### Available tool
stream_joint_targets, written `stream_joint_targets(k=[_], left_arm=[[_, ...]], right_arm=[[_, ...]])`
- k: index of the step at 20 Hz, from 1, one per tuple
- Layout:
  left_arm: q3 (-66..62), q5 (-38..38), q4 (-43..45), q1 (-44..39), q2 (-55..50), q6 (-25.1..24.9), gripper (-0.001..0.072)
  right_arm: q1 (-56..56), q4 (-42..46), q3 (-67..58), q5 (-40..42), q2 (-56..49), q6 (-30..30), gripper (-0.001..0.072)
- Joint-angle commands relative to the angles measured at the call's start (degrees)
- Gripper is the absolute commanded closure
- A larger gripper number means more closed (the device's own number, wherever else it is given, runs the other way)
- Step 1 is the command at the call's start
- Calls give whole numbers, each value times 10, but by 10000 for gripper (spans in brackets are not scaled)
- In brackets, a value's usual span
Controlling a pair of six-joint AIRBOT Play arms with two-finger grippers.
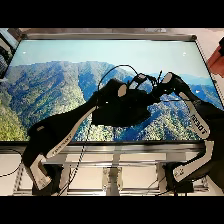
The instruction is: Fold the clothes and pants, and hang the long-sleeved shirts on hangers.
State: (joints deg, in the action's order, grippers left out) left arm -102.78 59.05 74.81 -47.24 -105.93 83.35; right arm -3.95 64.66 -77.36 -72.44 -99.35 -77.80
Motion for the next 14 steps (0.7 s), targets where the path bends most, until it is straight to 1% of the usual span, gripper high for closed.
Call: stream_joint_targets(k=[1,4,6,7,10,14], left_arm=[[2,-25,1,-8,-14,-2,686],[2,17,-27,-16,-14,-4,686],[2,45,-47,-39,-14,-20,687],[2,52,-48,-58,-14,-20,687],[2,51,-37,-114,-15,-19,687],[2,50,-33,-159,-20,-11,686]], right_arm=[[0,5,0,-6,0,0,686],[0,8,0,-4,0,0,686],[0,13,0,-2,0,0,686],[0,14,0,-3,0,0,686],[0,18,0,-7,0,-1,686],[3,37,0,-19,0,-9,686]])
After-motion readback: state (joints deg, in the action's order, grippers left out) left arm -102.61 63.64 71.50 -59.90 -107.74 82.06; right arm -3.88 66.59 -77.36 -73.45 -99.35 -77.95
